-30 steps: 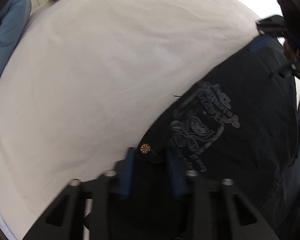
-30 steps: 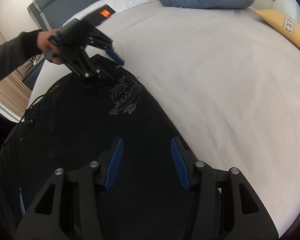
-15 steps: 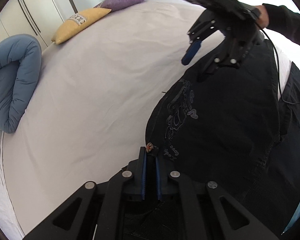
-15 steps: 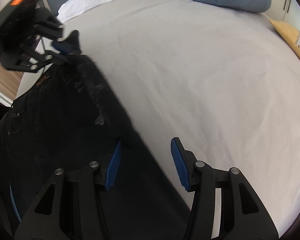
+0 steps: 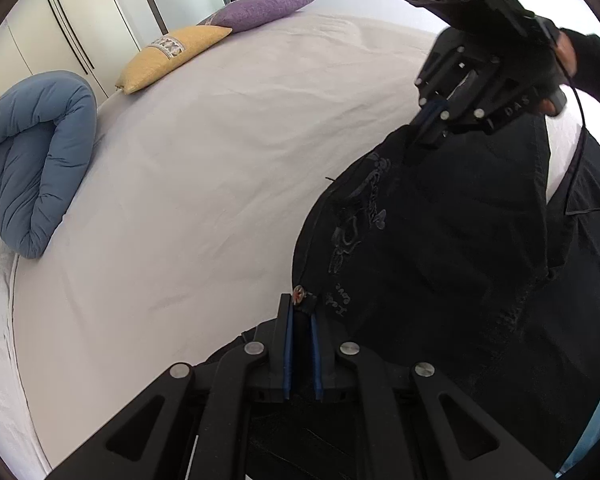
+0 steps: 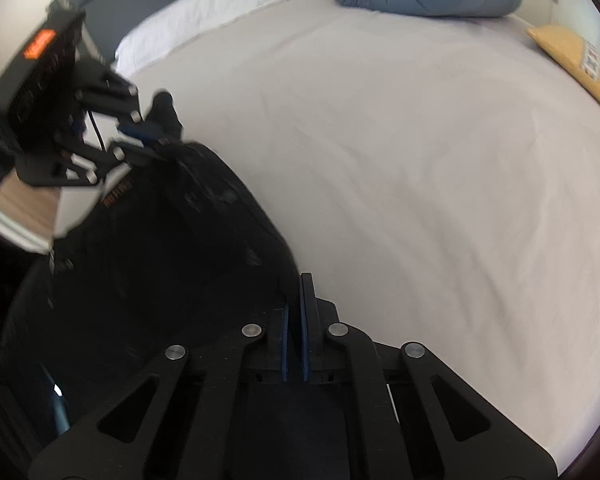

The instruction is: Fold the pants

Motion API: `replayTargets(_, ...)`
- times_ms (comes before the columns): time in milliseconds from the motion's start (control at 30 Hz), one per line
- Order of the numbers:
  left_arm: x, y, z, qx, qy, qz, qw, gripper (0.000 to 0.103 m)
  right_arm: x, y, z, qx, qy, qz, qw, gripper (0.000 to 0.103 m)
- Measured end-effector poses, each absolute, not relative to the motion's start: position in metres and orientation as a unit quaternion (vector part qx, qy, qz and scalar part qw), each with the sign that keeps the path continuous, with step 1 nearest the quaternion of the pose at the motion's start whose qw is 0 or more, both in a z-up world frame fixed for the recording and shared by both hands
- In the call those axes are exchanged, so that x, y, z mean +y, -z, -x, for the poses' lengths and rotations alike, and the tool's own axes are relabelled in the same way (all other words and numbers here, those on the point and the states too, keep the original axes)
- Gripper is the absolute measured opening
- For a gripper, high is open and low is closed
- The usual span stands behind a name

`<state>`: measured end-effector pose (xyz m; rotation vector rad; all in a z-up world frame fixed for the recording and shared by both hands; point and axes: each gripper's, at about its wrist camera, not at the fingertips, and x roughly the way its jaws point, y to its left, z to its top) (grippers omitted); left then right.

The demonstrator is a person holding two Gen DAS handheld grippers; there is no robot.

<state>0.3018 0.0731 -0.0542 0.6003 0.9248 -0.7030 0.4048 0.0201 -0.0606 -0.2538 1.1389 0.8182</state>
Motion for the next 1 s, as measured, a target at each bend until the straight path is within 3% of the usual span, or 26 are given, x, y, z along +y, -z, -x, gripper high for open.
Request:
replayTargets(367,0.090,0.052,-0.237,0.434,0.335,-0.265,0.793,0.007,0.017,0.060,-0.352,0.539,-0.338,-0.079,0.767,0.003)
replayTargets(500,0.099,0.061,-0.196,0.434,0.336,-0.285,0.786,0.007,0.021,0.043,-0.313,0.528,-0.332,-0.021,0.782,0.003)
replayTargets(633,0.101,0.074,-0.148,0.433,0.339,-0.312,0.775,0.007,0.044,0.035,-0.260,0.513,-0.308,0.108,0.794,0.003)
replayTargets(1000,0.115,0.108,-0.089,0.443,0.352,-0.352,0.745,0.007,0.079,0.055,-0.164,0.499,-0.260,0.246,0.789,0.003)
